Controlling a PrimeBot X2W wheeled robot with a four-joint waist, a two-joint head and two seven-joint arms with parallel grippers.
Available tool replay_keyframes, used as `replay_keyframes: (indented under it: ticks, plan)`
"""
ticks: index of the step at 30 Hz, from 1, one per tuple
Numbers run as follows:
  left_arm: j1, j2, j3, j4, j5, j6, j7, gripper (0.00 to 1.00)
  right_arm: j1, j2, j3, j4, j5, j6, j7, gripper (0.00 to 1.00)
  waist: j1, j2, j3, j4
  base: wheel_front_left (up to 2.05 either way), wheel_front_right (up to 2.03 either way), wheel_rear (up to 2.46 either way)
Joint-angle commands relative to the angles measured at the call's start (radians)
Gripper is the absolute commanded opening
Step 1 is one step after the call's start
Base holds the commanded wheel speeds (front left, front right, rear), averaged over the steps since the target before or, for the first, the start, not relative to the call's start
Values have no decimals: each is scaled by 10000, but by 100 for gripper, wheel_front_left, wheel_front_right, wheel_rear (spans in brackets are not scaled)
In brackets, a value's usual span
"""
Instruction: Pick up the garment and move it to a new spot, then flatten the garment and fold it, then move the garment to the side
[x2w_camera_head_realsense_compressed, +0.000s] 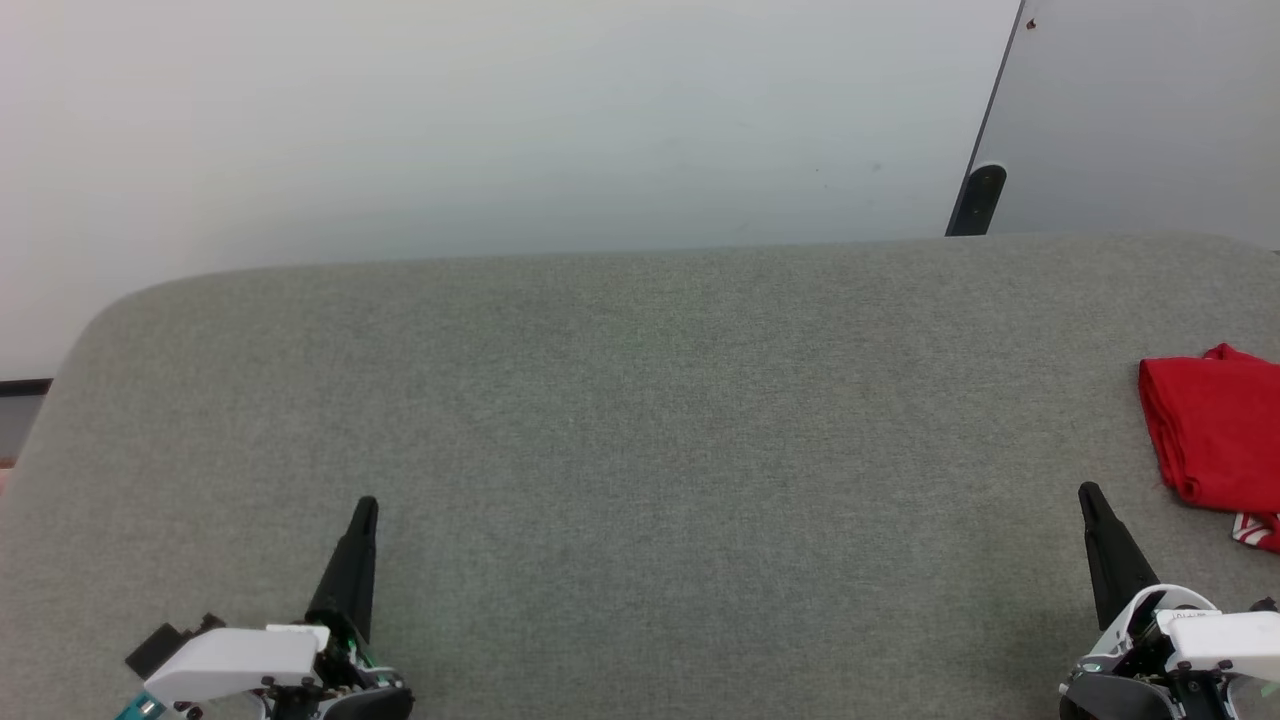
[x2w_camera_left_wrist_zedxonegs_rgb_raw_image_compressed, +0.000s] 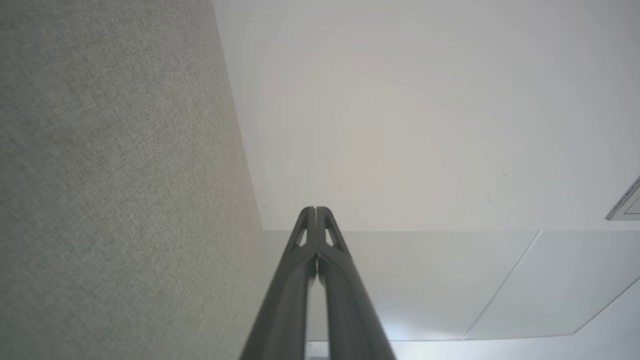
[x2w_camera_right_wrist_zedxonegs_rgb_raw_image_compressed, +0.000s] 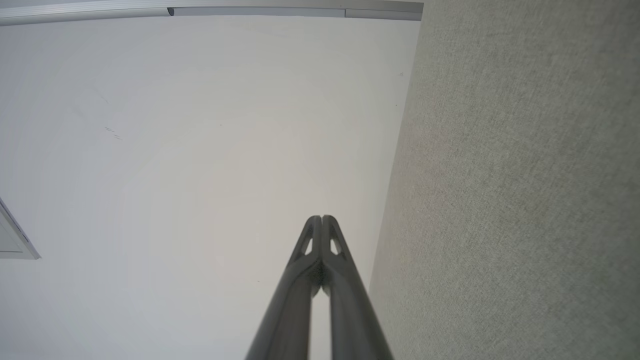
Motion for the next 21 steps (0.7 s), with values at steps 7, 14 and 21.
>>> replay_keyframes:
  ticks: [7, 14, 21]
  plan:
    - [-103, 2, 16, 10, -31, -58, 17, 0, -39, 35, 38, 3, 23, -14, 19, 0, 0, 0, 0, 0, 0, 0, 0]
    - [-103, 2, 16, 10, -32, -58, 16, 0, -39, 35, 38, 3, 23, -14, 19, 0, 0, 0, 0, 0, 0, 0, 0]
    - [-103, 2, 15, 9, -32, -58, 16, 0, -39, 33, 37, 3, 23, -14, 19, 0, 0, 0, 0, 0, 0, 0, 0]
